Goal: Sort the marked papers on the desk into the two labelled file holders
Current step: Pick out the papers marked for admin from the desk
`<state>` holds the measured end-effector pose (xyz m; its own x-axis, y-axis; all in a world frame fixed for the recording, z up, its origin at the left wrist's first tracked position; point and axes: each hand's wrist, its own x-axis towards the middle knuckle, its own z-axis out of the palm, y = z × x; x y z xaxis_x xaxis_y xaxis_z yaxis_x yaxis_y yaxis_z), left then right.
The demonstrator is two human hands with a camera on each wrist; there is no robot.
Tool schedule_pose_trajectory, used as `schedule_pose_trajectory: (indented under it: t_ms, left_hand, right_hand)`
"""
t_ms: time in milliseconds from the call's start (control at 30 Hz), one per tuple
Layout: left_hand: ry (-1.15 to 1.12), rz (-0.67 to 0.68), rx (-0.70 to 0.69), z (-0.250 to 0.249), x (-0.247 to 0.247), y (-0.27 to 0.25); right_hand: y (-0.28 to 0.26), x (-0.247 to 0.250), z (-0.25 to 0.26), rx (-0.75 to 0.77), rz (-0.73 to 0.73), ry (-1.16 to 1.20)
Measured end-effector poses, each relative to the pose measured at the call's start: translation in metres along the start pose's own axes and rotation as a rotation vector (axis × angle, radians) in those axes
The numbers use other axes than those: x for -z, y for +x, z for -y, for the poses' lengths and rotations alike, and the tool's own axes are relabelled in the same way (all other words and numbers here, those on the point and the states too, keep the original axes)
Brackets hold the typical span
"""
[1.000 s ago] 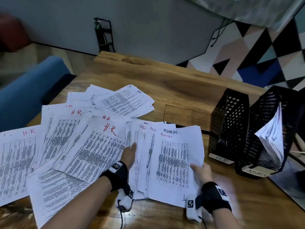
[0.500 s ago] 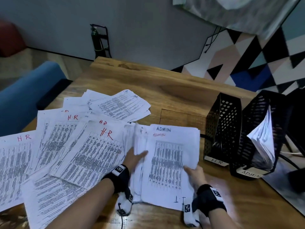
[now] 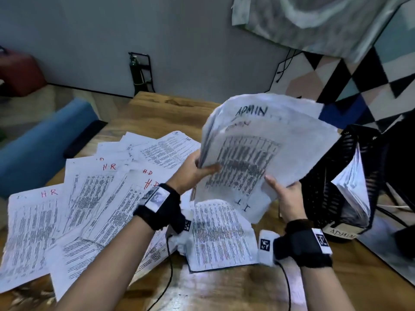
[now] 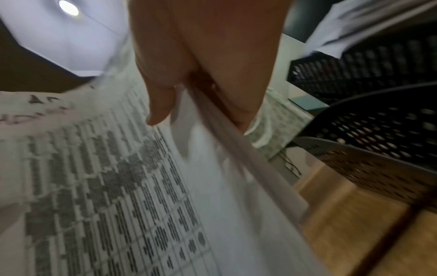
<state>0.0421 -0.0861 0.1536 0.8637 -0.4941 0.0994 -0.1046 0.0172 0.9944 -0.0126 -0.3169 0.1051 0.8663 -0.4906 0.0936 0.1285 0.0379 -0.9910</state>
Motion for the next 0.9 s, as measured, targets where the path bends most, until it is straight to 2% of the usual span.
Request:
schedule_pose_trajectory:
  t_ms: [67, 133, 200, 300, 467, 533, 633, 700, 833, 900]
  left_hand:
    - [-0.032, -0.072, -0.083, -0.001, 0.004, -0.002]
    - [-0.015, -0.117, -0.128, 0.015, 0.006, -0.007]
    - [0.044, -0.138, -0.088, 0.037, 0.003, -0.016]
    - [0.111, -0.178, -0.016, 0.056, -0.005, -0.023]
    - [0.025, -0.307, -0.137, 0.037, 0.001, -0.023]
    - [0.034, -0.283, -0.069, 0.051, 0.001, -0.027]
    - [0.131, -0.199, 0.118, 0.077, -0.004, -0.036]
    - [0.156, -0.256, 0.152, 0.086, -0.002, -0.03]
    - [0.168, -0.317, 0.042, 0.076, -0.011, 0.001]
    - [0.181, -0.299, -0.032, 0.06, -0.024, 0.021]
  right_hand:
    - [-0.008, -0.003, 0.013, 0.049, 0.076, -0.013]
    - [-0.018, -0.004, 0.013, 0.024, 0.164, -0.054]
    - [-0.024, -0.003, -0.003, -0.021, 0.204, -0.134]
    - [-0.034, -0.01, -0.013, -0.072, 0.167, -0.153]
    - [-0.035, -0.015, -0.003, -0.035, 0.099, -0.013]
    - [-0.04, -0.014, -0.014, -0.105, 0.144, -0.084]
    - [-0.05, -0.015, -0.053, -0.263, 0.313, -0.402]
    - [-0.051, -0.015, -0.063, -0.328, 0.339, -0.461]
    - [-0.034, 0.007, -0.02, -0.203, 0.271, -0.511]
    - [-0.026, 0.029, 0.014, -0.137, 0.221, -0.53]
